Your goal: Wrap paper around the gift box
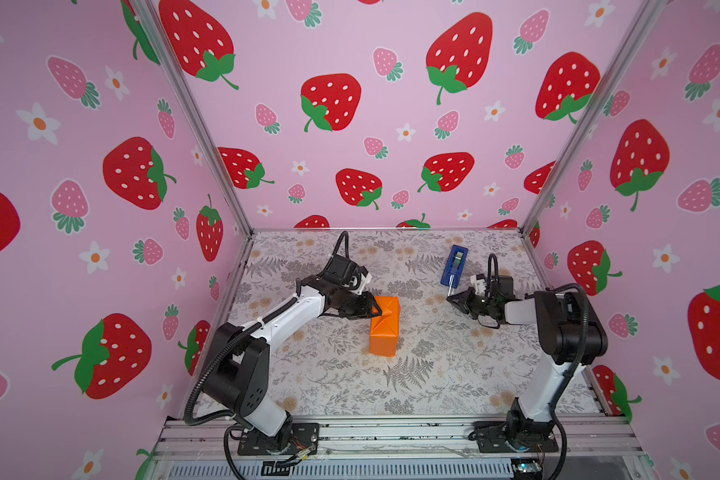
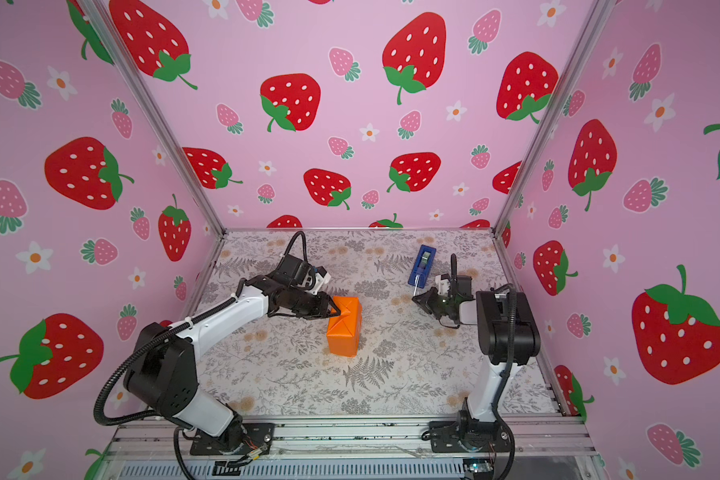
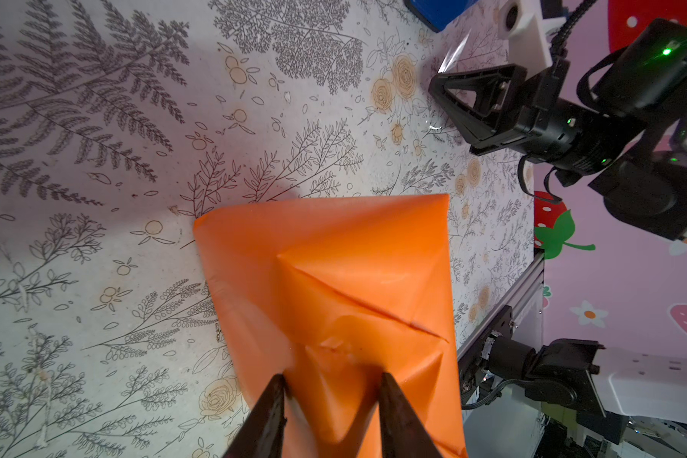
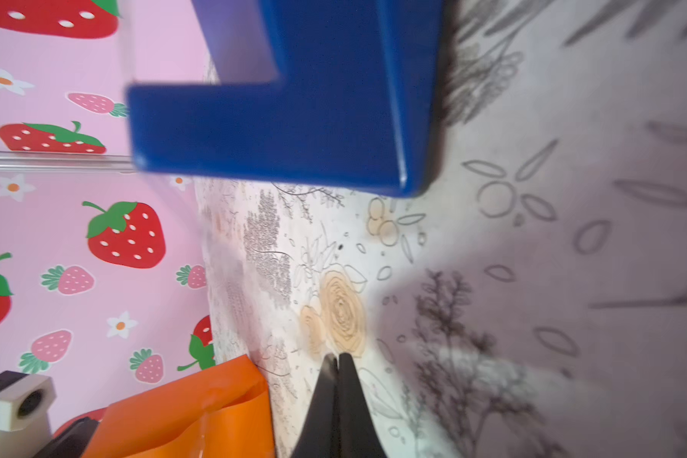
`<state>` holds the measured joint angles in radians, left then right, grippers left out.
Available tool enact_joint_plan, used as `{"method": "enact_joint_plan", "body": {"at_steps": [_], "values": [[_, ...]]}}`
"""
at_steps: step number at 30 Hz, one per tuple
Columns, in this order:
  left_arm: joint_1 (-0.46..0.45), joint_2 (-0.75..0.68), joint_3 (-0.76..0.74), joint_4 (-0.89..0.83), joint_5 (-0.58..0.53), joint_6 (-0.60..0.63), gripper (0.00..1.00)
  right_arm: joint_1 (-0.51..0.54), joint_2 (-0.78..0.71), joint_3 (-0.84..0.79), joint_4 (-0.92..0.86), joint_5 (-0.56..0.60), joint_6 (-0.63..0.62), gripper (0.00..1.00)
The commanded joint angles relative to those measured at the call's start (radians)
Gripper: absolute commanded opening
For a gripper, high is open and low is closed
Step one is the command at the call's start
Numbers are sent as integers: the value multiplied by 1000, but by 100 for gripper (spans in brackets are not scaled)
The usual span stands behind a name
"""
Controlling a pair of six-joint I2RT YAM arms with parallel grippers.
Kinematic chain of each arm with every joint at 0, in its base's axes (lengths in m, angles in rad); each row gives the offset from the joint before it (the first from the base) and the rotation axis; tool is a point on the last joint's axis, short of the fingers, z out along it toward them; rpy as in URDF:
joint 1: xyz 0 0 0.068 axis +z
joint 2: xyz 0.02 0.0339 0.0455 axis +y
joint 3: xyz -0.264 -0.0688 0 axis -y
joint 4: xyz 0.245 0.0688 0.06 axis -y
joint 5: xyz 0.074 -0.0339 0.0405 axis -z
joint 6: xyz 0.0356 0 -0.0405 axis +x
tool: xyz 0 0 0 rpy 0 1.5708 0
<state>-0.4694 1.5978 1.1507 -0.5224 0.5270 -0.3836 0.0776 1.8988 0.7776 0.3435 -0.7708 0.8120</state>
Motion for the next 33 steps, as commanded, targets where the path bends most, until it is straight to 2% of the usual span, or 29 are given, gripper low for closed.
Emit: {"method": "enact_joint_plan", "body": {"at_steps": [1, 7, 13, 20, 26, 33], "values": [[-17, 76, -29, -126, -68, 41, 40, -12, 40, -54, -197, 24, -87, 0], [-20, 100, -18, -124, -47, 74, 40, -19, -46, -48, -234, 20, -126, 0], [-29, 151, 48, -166, -24, 162, 40, -17, -214, -1, -381, -36, -187, 0], [-50, 224, 163, -242, 17, 270, 40, 15, -432, 52, -467, -143, -147, 0], [-75, 275, 235, -284, 49, 336, 40, 160, -489, 162, -444, -188, -65, 0], [-88, 297, 256, -301, 74, 377, 39, 391, -369, 351, -426, -205, -43, 0]]}}
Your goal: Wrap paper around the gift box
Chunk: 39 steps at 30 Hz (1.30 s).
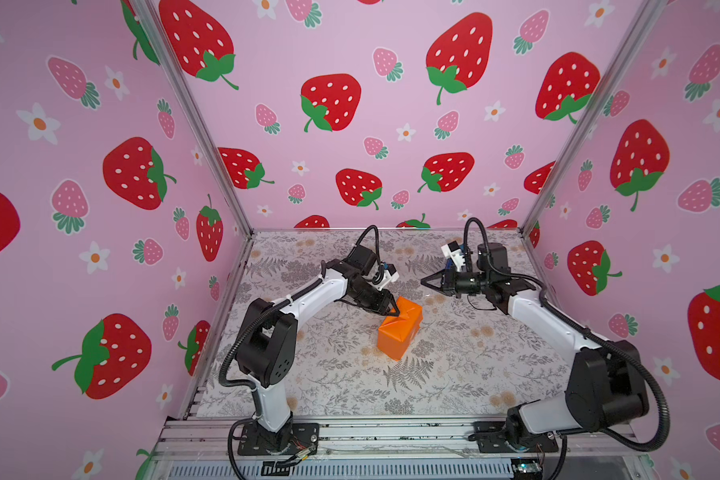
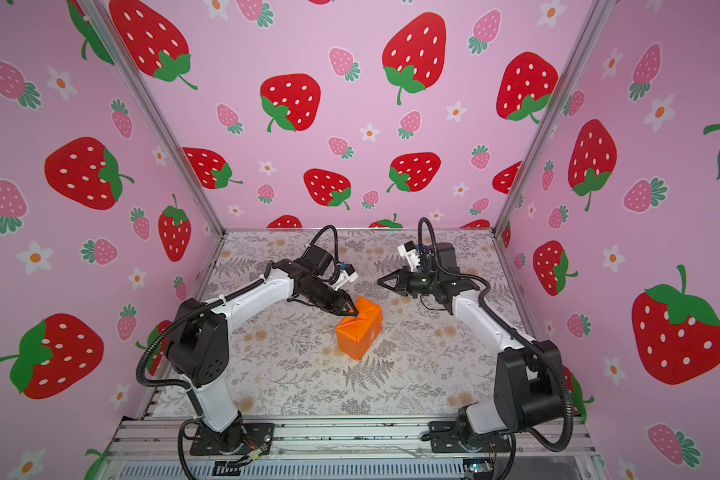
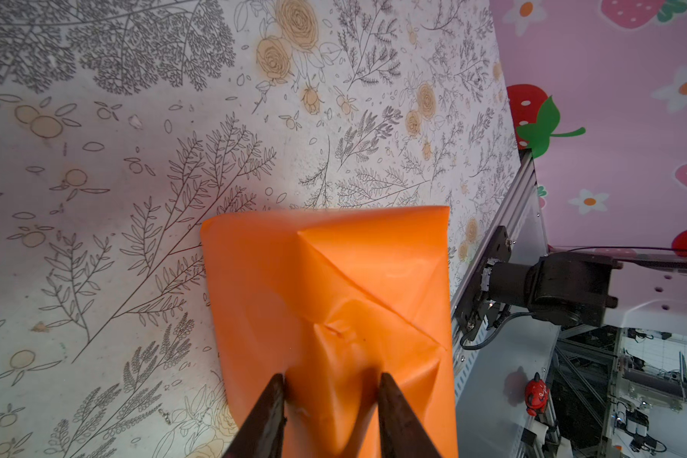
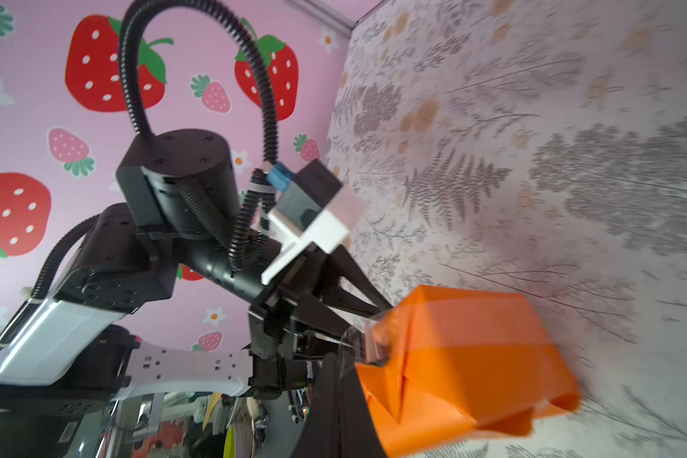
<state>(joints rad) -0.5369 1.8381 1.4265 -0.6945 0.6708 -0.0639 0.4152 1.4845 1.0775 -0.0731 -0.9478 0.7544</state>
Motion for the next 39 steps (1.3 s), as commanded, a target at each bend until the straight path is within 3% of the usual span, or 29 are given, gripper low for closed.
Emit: {"method": "enact_joint_plan", "body": {"at_steps": [1, 9, 15, 29, 39], "values": [[-21, 56, -18, -128, -70, 57, 39, 73, 60, 73, -9, -23, 14, 0], [-21, 48, -14, -135, -74, 67, 40, 125, 80, -62, 135, -59, 120, 0], [-21, 51, -11, -138, -73, 73, 39, 127, 62, -137, 103, -109, 113, 0], [-21, 52, -6, -156, -73, 93, 39, 120, 133, -50, -294, -97, -161, 0], [-23, 52, 0, -162, -74, 106, 40, 96, 193, 17, -443, -97, -255, 0]]}}
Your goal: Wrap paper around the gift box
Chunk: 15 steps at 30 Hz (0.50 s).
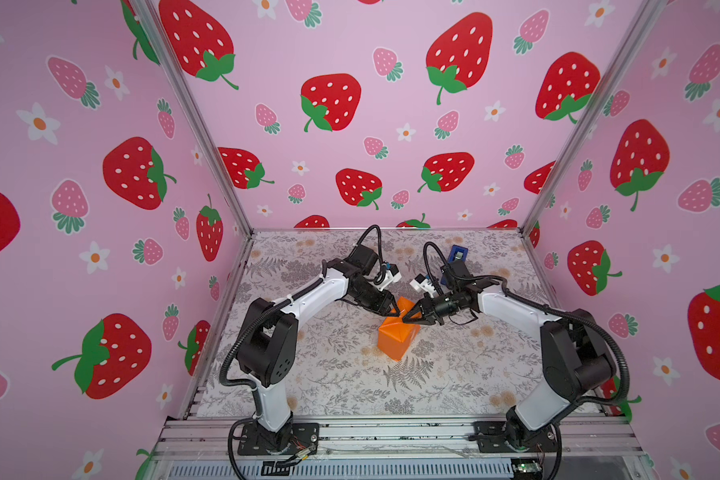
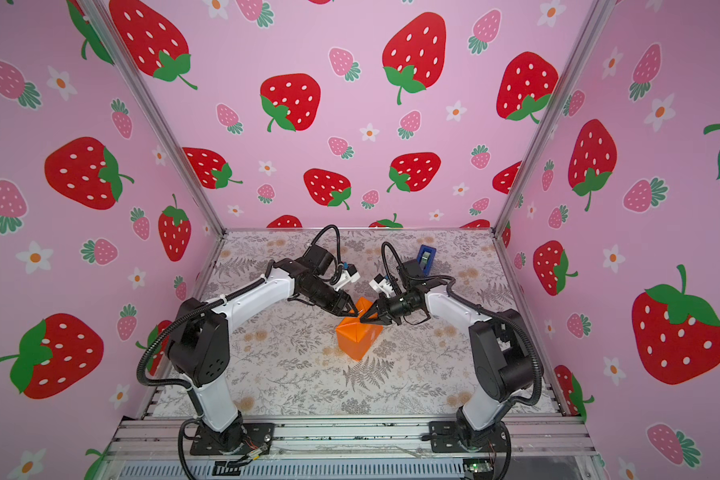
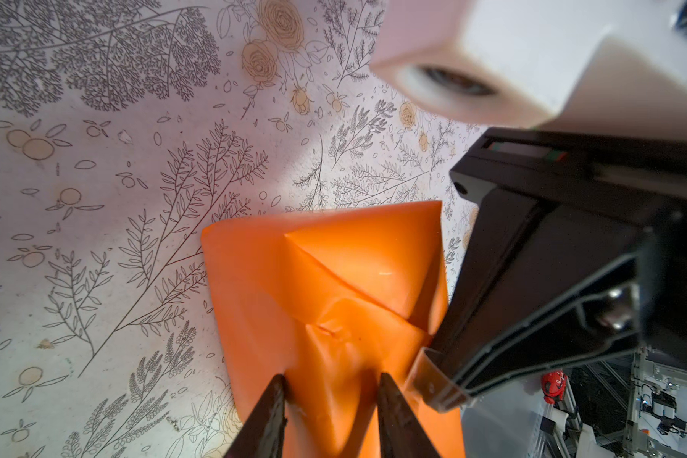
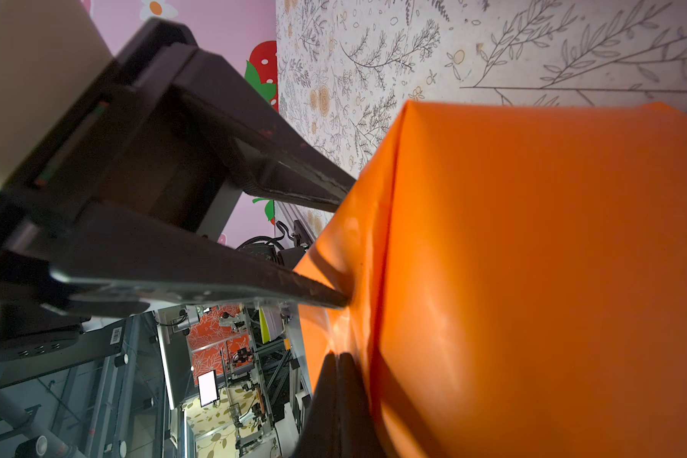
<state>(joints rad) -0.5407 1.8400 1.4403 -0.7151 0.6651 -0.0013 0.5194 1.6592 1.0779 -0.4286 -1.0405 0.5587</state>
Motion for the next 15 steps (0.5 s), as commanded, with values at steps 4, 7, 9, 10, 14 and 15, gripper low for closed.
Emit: {"method": "enact_joint_plan", "body": {"at_steps": [4, 7, 9, 10, 14, 15], "values": [[-19, 49, -13, -144, -68, 45, 40, -11, 42, 41, -150, -6, -99, 0], [-18, 44, -16, -143, -70, 47, 40, -18, 44, 49, -184, -16, -119, 0], [-19, 44, -18, -141, -70, 47, 40, -22, 51, 55, -201, -18, -121, 0], [-19, 44, -16, -141, -70, 47, 40, -25, 63, 62, -218, -22, -131, 0], [-22, 41, -11, -138, -70, 47, 39, -30, 106, 83, -284, 0, -180, 0], [-24, 36, -10, -136, -82, 47, 39, -29, 111, 81, -288, 2, -184, 0]]}}
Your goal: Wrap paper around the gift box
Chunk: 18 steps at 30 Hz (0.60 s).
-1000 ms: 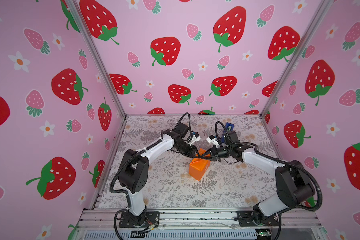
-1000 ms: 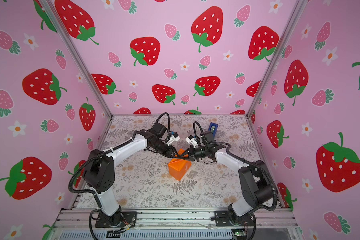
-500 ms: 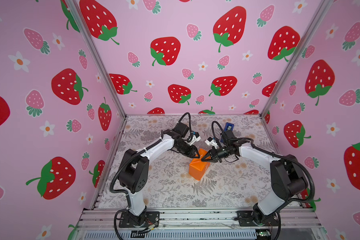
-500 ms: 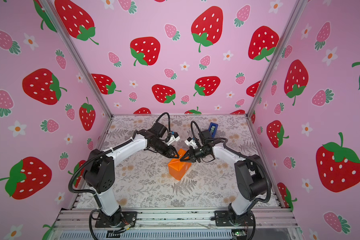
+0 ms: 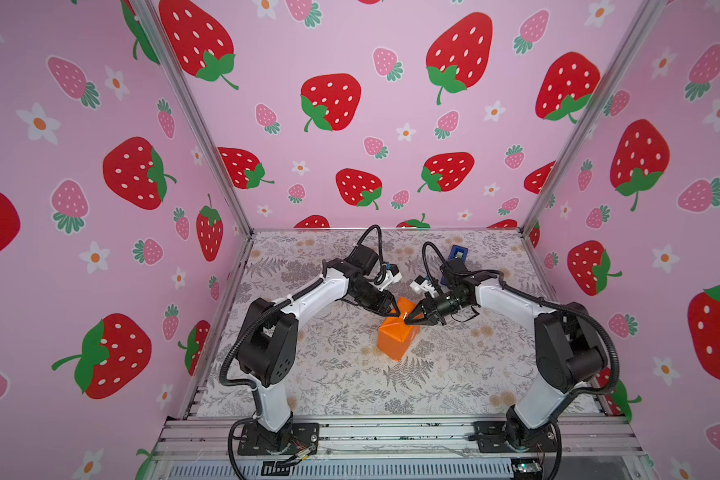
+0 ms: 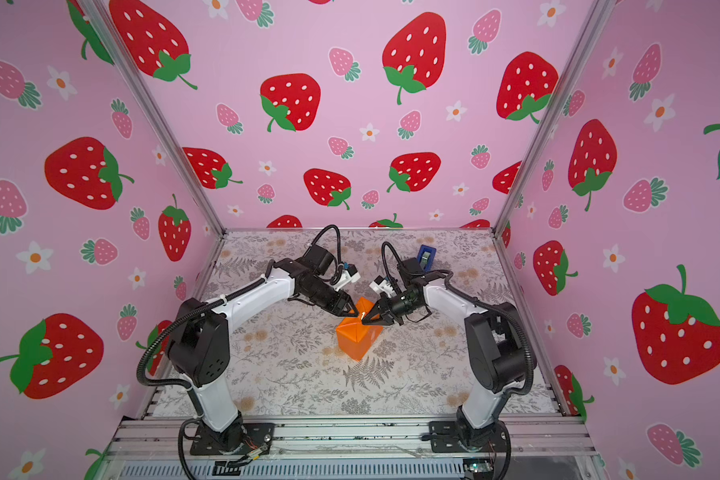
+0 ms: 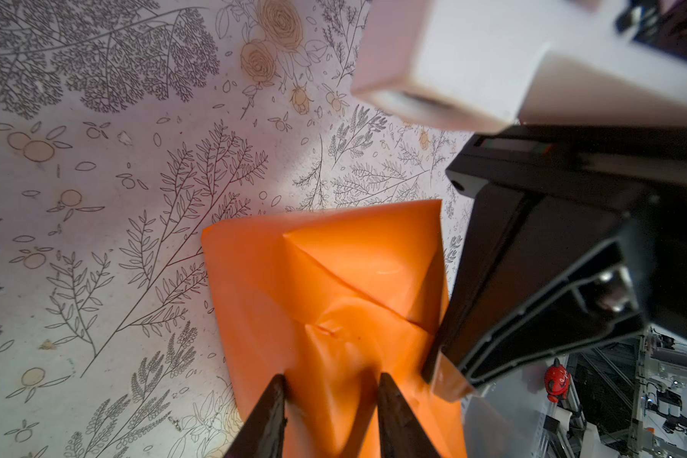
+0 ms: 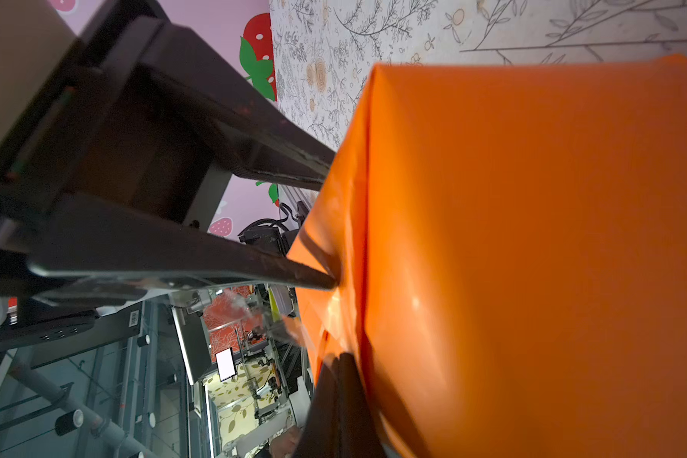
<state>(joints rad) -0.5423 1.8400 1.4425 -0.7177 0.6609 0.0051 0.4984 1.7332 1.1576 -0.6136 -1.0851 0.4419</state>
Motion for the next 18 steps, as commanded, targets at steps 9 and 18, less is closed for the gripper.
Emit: {"method": "enact_joint_plan", "body": {"at_steps": [9, 18], "values": [[-22, -66, 5, -93, -125, 10, 41, -44, 78, -37, -125, 37, -101, 0], [-9, -158, 58, -113, -175, -26, 42, -54, 95, -61, -117, 39, -106, 0]]}}
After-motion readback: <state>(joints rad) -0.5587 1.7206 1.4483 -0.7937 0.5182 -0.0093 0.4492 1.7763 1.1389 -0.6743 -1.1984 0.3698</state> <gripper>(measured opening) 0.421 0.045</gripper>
